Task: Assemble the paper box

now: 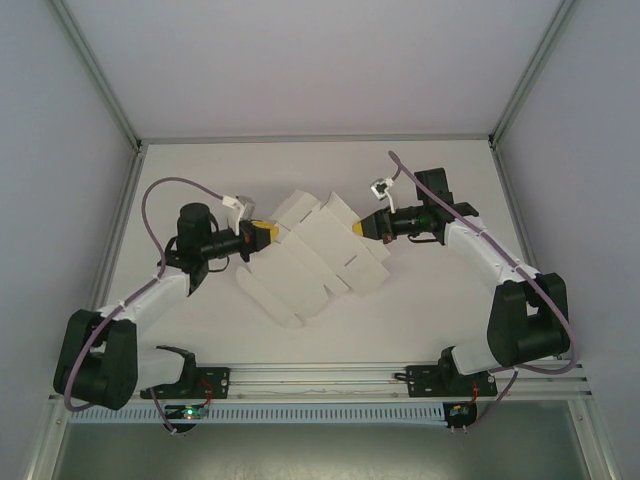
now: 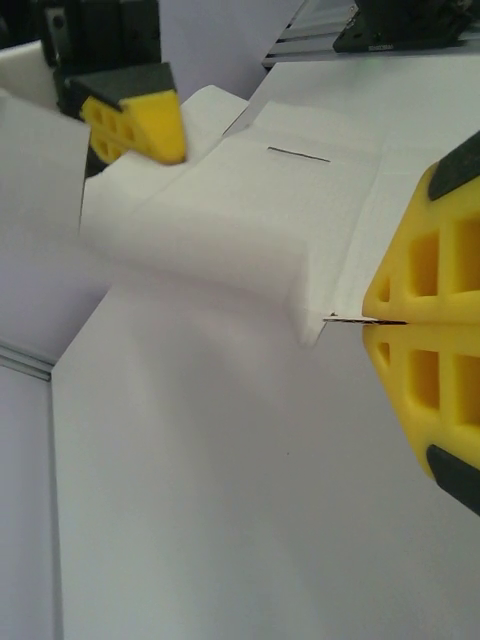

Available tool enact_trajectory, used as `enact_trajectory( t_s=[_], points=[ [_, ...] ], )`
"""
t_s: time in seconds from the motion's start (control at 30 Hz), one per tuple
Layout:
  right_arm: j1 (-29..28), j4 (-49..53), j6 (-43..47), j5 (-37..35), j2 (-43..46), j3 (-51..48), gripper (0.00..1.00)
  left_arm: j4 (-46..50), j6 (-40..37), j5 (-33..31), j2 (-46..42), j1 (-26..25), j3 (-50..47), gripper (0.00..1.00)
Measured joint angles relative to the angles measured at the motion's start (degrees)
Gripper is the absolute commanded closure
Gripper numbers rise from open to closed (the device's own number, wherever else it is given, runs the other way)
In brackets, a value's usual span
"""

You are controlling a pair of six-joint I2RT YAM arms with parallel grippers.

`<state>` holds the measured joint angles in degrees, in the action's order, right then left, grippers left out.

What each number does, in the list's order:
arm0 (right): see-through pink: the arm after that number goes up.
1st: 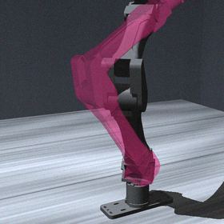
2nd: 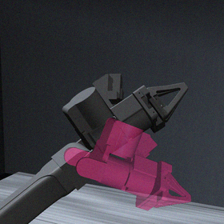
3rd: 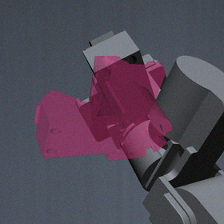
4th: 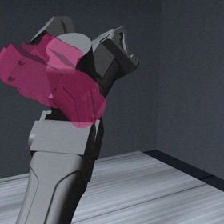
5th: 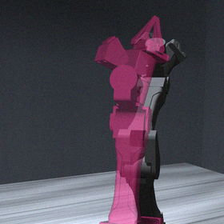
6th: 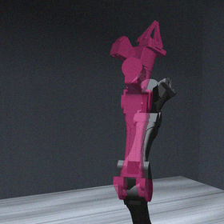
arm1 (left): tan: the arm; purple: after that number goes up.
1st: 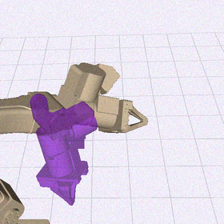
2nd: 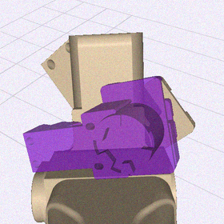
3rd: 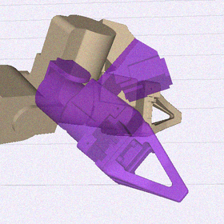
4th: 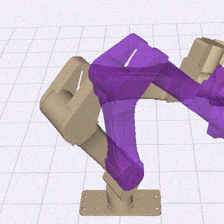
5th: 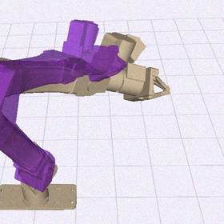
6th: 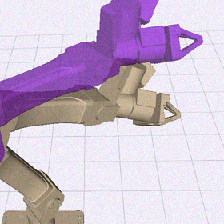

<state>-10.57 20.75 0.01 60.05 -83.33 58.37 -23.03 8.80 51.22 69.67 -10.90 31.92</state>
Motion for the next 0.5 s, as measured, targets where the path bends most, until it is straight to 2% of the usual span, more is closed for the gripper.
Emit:
enact_trajectory(
  t_s=[0.17,0.3,0.5],
  points=[
    [0.5,-1.4,-2.9,3.1,-0.3,-0.2,1.00,-2.3,-0.9,-0.9,-8.2,-0.7,-4.7,1.00],
    [0.1,-2.3,-2.7,4.7,-0.2,-0.2,1.00,-0.2,-1.9,-3.6,-13.5,-1.9,-5.3,1.00],
    [-3.4,-1.5,-0.6,-4.1,3.1,-0.1,1.00,11.6,-6.7,-22.0,-14.9,-12.3,-0.9,1.00]
  ],
)
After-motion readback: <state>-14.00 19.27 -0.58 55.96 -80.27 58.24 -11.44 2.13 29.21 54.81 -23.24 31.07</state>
